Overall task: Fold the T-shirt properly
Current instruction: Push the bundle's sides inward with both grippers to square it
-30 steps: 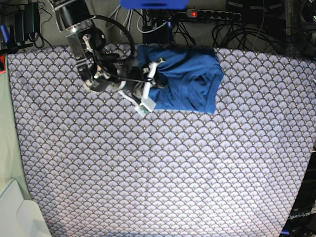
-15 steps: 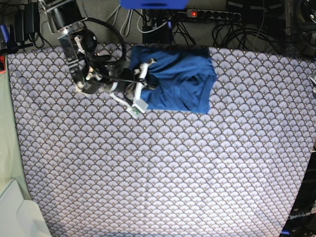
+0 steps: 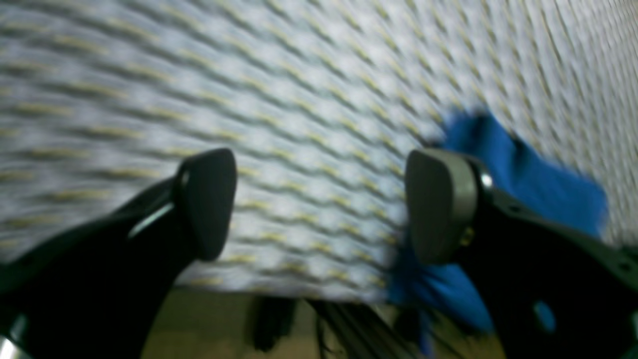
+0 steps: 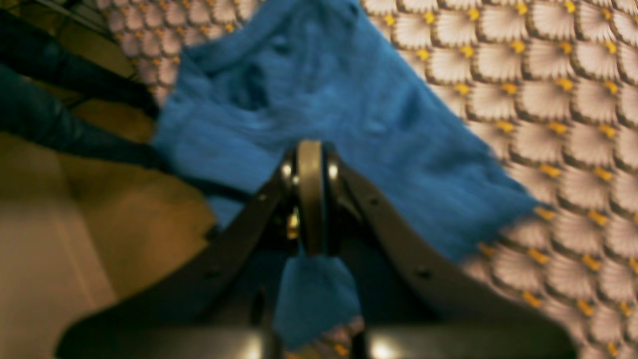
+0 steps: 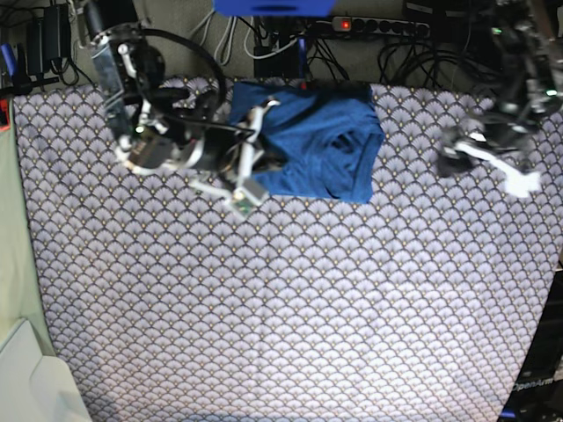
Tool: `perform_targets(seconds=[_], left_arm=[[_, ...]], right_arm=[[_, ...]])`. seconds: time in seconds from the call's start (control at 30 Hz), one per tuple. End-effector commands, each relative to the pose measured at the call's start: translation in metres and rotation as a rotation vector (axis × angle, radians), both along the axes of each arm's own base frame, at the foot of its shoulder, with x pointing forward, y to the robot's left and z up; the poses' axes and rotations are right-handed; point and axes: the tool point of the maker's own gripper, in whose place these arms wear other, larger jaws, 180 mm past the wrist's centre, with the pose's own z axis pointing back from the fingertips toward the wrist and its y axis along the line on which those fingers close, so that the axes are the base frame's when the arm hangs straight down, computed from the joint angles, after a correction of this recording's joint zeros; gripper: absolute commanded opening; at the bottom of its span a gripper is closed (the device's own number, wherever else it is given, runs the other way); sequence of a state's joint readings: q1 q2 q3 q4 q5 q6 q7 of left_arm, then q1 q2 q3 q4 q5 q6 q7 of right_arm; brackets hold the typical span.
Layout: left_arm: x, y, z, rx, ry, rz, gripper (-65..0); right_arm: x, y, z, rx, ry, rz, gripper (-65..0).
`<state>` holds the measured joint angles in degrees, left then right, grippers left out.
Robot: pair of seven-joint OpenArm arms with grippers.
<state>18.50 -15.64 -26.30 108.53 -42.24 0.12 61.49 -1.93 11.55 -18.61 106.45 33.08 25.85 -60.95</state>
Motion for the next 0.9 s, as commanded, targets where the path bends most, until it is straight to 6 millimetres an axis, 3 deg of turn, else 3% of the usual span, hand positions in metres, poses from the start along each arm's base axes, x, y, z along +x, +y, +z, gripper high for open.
perform_targets(seconds=[0.0, 0.1, 0.27, 0.4, 0.53, 0.7, 0.87], left_arm=[[0.014, -0.013, 0.01, -0.01, -0.051, -0.035, -13.1], [0.026, -0.051, -0.003, -0.088, -0.033, -0.09, -13.1], [0.038, -0.082, -0.025, -0.168, 0.019, -0.122, -13.1], [0.036, -0.104, -0.037, -0.183, 0.057, -0.181, -13.1], [0.033, -0.119, -0.04, -0.18, 0.058, -0.227, -13.1], [0.028, -0.123, -0.045, -0.18, 0.076, -0.241, -13.1], [0.015, -0.118, -0.074, -0.193, 0.174, -0.215, -13.2]], right_arm=[[0.011, -0.005, 0.012, 0.015, -0.046, -0.015, -64.6], [0.021, -0.022, 0.014, 0.004, -0.058, -0.068, -64.6], [0.028, -0.05, 0.012, -0.042, -0.068, -0.113, -64.6], [0.03, -0.065, 0.01, -0.061, -0.066, -0.148, -64.6], [0.032, -0.07, 0.011, -0.062, -0.07, -0.162, -64.6], [0.033, -0.071, 0.012, -0.063, -0.072, -0.167, -64.6], [0.034, -0.071, 0.012, -0.062, -0.075, -0.168, -64.6]])
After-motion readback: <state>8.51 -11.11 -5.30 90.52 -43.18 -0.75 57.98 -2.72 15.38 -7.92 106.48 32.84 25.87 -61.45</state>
